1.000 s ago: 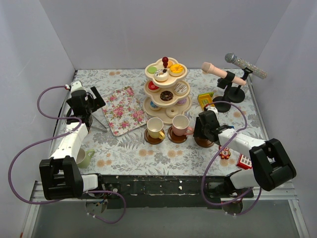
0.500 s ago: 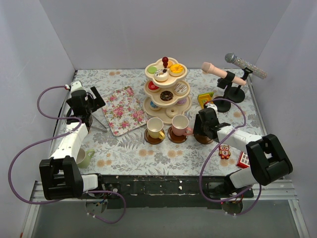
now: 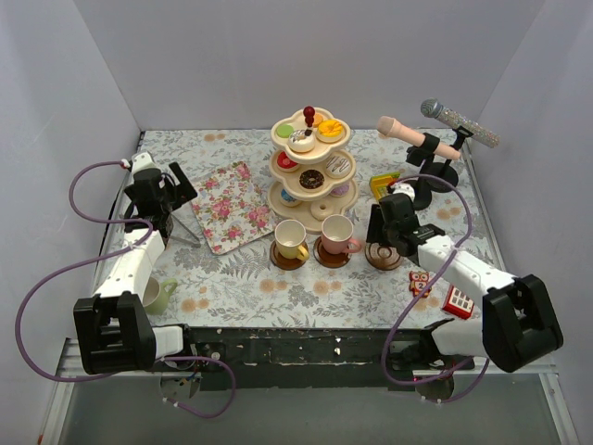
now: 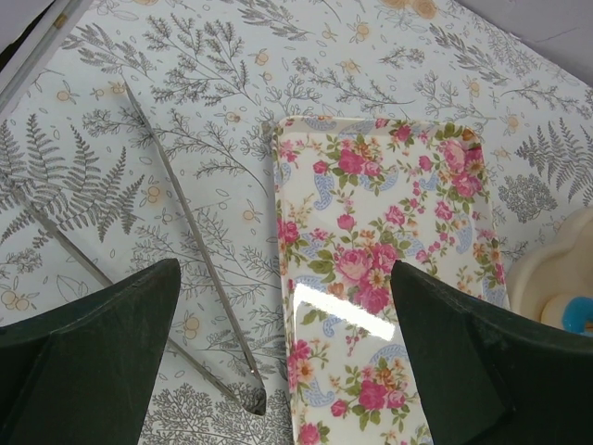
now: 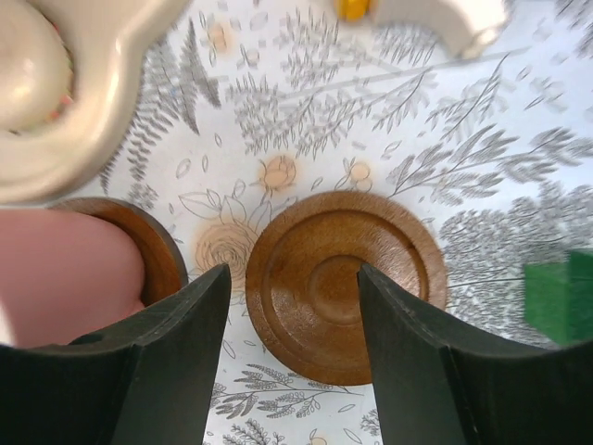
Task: Serve the afternoon tea
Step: Move the coaster to the center of the board, then pick up the cup at the center of the board.
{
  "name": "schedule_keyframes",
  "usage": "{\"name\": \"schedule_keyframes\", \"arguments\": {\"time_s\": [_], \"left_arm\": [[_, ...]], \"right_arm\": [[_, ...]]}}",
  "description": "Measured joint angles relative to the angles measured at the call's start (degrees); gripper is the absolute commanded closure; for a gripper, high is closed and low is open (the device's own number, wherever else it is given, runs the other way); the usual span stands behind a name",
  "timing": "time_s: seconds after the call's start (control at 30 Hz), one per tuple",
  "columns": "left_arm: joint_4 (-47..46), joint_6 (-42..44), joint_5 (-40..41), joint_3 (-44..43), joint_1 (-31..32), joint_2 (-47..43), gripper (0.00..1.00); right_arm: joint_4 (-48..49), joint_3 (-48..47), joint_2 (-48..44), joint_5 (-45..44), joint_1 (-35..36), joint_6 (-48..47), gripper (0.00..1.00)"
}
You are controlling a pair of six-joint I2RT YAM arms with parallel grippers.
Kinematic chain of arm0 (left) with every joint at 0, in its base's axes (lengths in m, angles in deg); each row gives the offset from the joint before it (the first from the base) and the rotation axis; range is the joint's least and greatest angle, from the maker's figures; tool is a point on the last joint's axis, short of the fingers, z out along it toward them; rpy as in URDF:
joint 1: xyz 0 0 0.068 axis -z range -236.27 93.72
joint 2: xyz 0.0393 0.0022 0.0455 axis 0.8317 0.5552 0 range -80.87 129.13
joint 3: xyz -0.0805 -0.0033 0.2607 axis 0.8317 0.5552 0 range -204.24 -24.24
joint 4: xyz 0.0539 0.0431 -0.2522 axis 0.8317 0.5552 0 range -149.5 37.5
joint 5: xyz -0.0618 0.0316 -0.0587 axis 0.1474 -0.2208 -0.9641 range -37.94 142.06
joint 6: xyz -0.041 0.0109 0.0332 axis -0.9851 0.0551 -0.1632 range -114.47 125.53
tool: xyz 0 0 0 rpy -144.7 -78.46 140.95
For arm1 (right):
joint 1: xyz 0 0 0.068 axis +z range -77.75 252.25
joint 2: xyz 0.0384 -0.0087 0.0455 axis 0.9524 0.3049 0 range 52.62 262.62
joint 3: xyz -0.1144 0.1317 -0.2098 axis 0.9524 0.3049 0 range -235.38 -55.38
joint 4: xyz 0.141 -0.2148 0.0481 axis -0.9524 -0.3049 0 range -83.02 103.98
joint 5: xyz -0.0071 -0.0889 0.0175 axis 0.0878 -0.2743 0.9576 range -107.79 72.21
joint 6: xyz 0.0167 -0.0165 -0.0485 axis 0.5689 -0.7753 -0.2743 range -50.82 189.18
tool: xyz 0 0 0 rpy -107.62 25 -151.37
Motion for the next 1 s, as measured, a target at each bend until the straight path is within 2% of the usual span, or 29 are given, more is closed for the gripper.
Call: {"name": "schedule_keyframes", "arguments": {"time_s": [0.23, 0.3, 0.37, 0.47, 0.57, 0.87, 1.0], "left_arm": [[11.1, -6.3, 6.5, -1.3, 0.0, -2.8, 0.02], [15.3, -7.6, 7.2, -1.3, -0.8, -5.4, 0.02], [19.2, -8.5, 5.7, -2.1, -3.5, -7.9, 0.02], [24.0, -9.4, 4.9, -4.7, -8.7, -9.8, 0.02], [27.7, -10.0, 5.6, -5.8, -10.1, -11.6, 0.02], [41.7, -12.9, 10.2, -6.9, -11.9, -15.1, 0.02], [43.1, -13.5, 11.6, -7.5, -11.9, -14.9, 0.02]], "right_arm": [[-3.0, -7.4, -8.4, 0.1, 1.0, -5.7, 0.35], [-2.4, -10.4, -9.7, 0.5, 4.9, -7.1, 0.36], [-1.2, -14.4, -8.8, 1.2, 12.0, -8.6, 0.36], [2.5, -20.6, -4.2, 4.1, 22.3, -10.2, 0.36], [8.1, -24.7, 2.1, 10.3, 29.2, -11.2, 0.37], [20.5, -35.7, 25.2, 26.4, 42.1, -16.1, 0.37], [27.1, -38.2, 33.7, 35.1, 45.9, -19.1, 0.38]]}}
